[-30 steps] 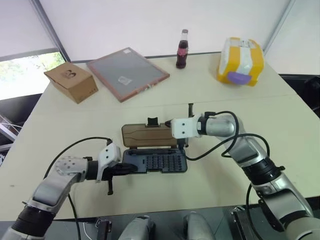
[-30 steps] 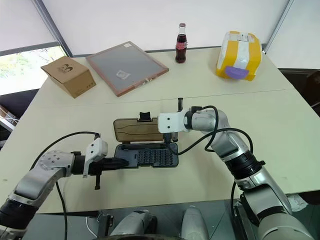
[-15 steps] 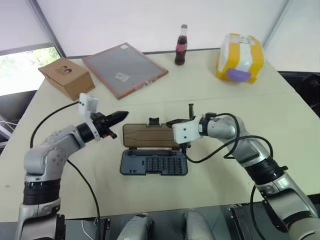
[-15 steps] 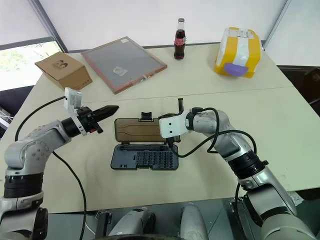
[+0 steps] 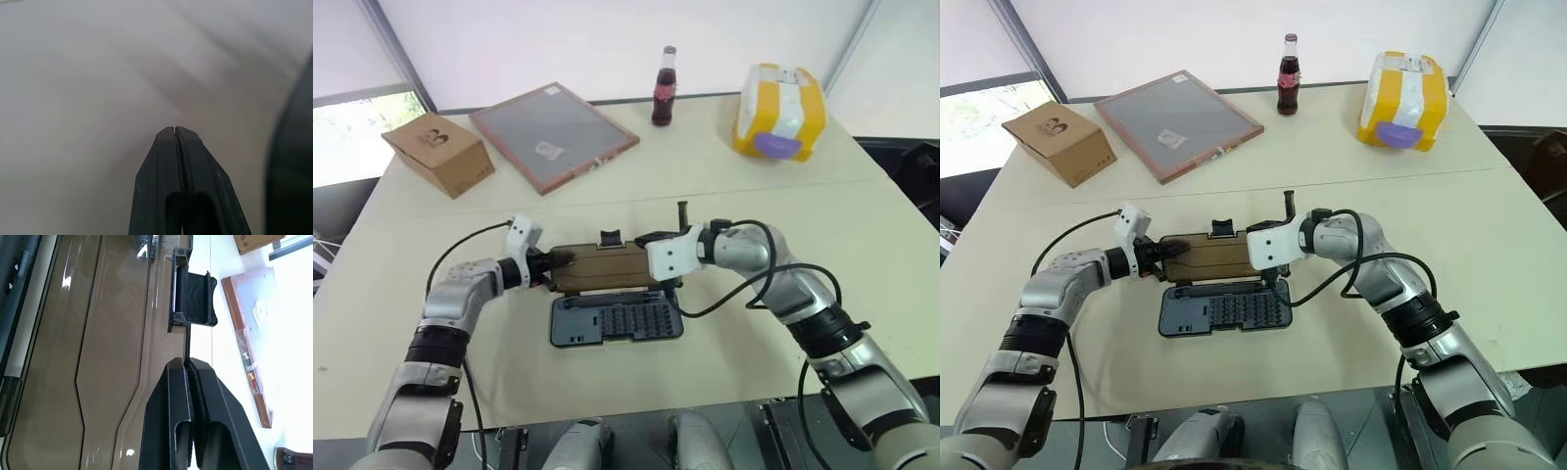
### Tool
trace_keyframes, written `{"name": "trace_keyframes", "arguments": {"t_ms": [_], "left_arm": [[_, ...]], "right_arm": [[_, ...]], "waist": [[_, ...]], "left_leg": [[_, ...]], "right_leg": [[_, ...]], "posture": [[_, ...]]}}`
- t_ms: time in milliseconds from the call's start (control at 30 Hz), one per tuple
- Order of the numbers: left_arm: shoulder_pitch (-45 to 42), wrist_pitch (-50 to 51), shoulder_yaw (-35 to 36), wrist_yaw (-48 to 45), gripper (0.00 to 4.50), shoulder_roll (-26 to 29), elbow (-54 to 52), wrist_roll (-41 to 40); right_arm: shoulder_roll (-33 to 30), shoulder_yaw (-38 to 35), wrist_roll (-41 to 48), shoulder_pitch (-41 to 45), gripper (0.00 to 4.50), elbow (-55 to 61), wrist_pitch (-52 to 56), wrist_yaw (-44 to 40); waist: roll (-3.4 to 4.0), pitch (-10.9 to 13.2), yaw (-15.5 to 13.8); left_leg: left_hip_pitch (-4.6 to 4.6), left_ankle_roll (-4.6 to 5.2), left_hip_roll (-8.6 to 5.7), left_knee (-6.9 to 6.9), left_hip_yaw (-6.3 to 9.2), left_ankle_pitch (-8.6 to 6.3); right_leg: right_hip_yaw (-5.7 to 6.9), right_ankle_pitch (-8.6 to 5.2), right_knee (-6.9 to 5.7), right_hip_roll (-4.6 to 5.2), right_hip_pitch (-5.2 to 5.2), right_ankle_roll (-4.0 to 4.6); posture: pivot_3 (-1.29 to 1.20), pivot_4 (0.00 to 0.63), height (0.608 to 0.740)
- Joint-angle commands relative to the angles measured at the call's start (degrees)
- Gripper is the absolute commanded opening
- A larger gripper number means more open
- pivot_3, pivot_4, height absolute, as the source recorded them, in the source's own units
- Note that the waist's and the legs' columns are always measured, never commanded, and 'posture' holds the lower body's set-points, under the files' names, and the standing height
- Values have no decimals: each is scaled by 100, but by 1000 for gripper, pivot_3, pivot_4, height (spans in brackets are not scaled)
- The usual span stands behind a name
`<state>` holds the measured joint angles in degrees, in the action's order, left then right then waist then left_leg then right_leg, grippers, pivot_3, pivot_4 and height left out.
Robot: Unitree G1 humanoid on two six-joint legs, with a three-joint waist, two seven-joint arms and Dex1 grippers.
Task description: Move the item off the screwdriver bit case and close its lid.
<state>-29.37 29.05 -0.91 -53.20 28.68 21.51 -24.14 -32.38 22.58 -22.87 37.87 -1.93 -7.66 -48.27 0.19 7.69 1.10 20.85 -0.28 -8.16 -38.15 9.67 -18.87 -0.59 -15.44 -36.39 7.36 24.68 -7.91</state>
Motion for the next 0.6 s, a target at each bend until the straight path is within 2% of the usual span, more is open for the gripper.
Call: {"name": "trace_keyframes", "arguments": {"t_ms": [33,167,233,267,367,433,500,600], "left_arm": [[-121,108,174,-225,0,-52,-111,-194],[-203,283,309,-252,0,-138,-151,-307],[-219,343,291,-429,0,-83,-237,-328],[-215,412,282,-534,0,-35,-319,-362],[-196,733,212,-940,0,154,-662,-538],[-213,986,82,-1307,0,303,-956,-669],[-177,1169,-177,-1748,0,528,-1360,-725],[-11,1118,-750,-2530,0,997,-2011,-621]], "right_arm": [[23,-125,49,62,962,231,107,7],[-52,-167,48,21,3014,450,222,-41],[-378,-397,-90,131,4137,1153,515,-291],[-516,-580,7,198,4473,1559,859,-514],[-945,-1324,868,285,4473,2670,2518,-1368],[-1135,-2050,1907,260,4473,3437,4218,-1878],[-1124,-2690,2741,362,4473,3878,5634,-1973],[-1274,-3111,3238,426,4473,4081,6519,-1786]], "waist": [[0,0,-11],[0,0,-18],[0,0,-24],[0,0,-23],[-4,2,-15],[-4,3,-36],[-4,3,-39],[-4,3,-46]], "left_leg": [[0,0,0,-1,0,0],[5,0,-2,-6,2,0],[6,0,-2,-6,2,0],[17,0,-5,-9,2,0],[85,0,-13,-93,4,0],[93,2,-14,-90,7,-1],[100,9,-15,-81,16,-6],[99,12,-16,-90,14,-8]], "right_leg": [[0,0,0,0,0,0],[0,0,-2,1,1,0],[0,0,-2,1,1,-1],[0,0,-8,3,13,-1],[0,1,-71,13,80,-3],[4,1,-69,23,81,-2],[4,1,-71,23,75,-2],[1,1,-68,27,66,-2]], "posture": [[0,150,740],[0,150,740],[0,150,740],[0,150,740],[0,150,740],[0,150,740],[0,150,740],[0,150,740]]}}
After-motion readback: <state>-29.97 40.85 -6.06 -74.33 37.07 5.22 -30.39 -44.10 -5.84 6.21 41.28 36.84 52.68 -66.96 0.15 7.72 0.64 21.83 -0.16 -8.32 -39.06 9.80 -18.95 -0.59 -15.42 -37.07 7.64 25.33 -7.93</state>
